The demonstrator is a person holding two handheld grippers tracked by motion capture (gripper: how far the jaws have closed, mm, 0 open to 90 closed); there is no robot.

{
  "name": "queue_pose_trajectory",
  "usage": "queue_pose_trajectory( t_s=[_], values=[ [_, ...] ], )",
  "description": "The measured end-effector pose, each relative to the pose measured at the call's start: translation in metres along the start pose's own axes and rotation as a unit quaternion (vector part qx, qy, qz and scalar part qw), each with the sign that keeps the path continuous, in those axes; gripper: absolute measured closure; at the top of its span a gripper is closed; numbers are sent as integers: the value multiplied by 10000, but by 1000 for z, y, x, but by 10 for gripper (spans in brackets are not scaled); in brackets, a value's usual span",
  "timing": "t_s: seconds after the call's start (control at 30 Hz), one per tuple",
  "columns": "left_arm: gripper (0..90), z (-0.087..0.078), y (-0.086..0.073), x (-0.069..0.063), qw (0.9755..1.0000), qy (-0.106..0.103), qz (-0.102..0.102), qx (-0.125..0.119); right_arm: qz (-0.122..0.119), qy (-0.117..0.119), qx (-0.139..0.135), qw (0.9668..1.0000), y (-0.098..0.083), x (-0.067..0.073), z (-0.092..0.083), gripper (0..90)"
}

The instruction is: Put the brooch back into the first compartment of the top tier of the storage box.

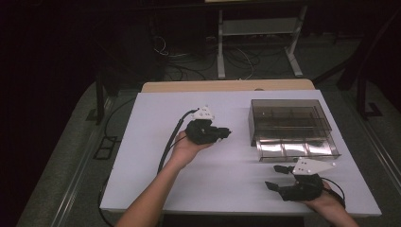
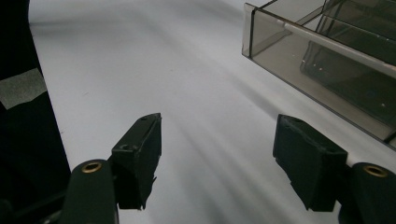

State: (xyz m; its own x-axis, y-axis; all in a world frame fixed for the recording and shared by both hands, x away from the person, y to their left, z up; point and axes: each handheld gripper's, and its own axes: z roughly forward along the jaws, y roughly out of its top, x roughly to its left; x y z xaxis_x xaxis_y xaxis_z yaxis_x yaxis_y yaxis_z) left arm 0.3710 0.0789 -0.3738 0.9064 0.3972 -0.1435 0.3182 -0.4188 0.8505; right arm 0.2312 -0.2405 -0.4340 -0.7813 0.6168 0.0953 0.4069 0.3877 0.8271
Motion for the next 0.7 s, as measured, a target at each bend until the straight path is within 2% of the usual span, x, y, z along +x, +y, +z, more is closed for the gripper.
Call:
queue_pose_trajectory(
  t_s=[0.7],
  values=[
    [836, 9, 19, -29, 9986, -429, 286, -97, 12, 3, -1, 10000, 0, 0, 0, 318]
  ],
)
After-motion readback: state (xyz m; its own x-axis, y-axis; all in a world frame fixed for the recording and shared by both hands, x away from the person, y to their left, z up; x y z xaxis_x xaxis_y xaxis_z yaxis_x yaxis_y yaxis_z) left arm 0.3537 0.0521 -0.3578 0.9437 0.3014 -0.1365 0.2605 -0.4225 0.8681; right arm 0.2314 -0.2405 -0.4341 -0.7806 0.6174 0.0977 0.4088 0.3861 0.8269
